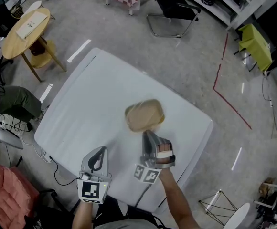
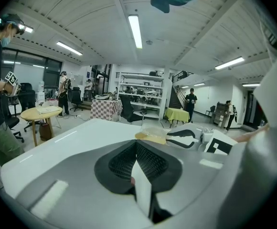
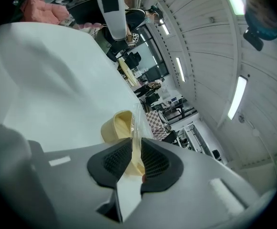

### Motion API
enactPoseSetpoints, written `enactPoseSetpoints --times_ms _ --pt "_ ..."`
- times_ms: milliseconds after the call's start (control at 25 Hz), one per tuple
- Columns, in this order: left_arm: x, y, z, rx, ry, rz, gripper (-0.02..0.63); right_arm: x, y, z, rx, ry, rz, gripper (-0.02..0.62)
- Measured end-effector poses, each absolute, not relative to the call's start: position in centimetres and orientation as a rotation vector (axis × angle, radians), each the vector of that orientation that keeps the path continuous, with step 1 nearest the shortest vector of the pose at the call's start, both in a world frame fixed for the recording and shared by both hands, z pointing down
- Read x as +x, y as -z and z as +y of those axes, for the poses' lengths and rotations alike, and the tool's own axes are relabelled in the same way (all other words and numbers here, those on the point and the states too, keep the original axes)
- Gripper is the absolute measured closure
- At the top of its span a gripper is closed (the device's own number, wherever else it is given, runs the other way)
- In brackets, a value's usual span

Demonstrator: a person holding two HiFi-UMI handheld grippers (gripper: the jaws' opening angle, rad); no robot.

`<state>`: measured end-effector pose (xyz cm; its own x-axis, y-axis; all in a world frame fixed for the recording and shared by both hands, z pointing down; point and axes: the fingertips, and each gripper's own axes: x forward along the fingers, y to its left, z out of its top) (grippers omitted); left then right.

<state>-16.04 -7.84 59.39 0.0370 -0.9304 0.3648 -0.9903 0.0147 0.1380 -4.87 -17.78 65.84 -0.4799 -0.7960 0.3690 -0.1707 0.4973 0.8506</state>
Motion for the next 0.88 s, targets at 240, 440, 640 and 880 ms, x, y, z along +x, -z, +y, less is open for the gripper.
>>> enactPoseSetpoints --times_ms 240,440,640,880 --pt "-15.5 -58.0 -7.6 2.013 -0.262 -1.946 0.594 -4.0 -64.0 -18.1 0.848 0.972 -1.943 0.546" --pt "-15.1 -56.2 -7.4 2.040 -0.242 -1.957 0.594 -3.3 -62.1 -17.7 0.895 0.928 -1.975 0.549" --pt "-14.6 -54.5 -7.2 2.066 -0.235 -1.960 0.594 -2.6 -59.7 -17.6 0.958 0.910 -2.000 0.553" --pt "-14.2 -52.8 -6.5 2.089 -0.228 -1.966 0.594 -1.6 -56.5 -17.4 1.043 0.896 -2.028 0.558"
